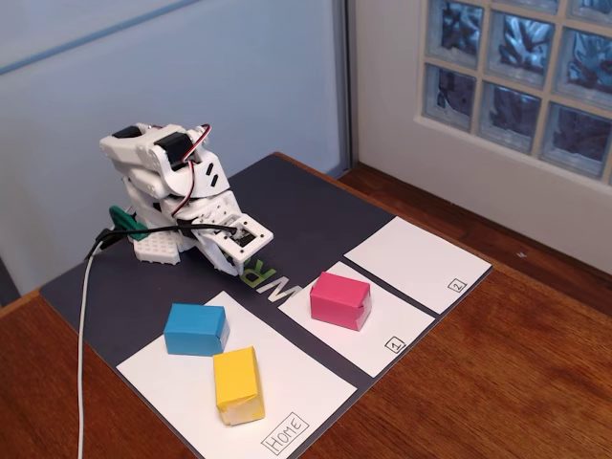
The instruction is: Move box yellow to zone 2
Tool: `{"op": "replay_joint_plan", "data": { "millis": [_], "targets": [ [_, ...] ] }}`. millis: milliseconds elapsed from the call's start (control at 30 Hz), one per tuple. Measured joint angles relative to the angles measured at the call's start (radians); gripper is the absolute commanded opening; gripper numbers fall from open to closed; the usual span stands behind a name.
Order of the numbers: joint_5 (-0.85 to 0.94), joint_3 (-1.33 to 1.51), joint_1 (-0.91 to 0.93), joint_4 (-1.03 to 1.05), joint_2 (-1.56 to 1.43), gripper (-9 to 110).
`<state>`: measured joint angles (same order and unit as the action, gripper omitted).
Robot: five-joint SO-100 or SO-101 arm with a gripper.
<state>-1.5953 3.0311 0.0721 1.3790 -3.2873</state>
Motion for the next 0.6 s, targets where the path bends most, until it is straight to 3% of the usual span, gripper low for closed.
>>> {"op": "replay_joint_plan", "data": {
  "millis": [133,367,600],
  "targets": [
    [-0.097,-0.103,-0.046,-0.074,0.120,0],
    [-0.173,-0.568,-0.080,-0.179,0.765,0],
    [-0.178,-0.965,0.023,-0.179,1.126,0]
  ]
}}
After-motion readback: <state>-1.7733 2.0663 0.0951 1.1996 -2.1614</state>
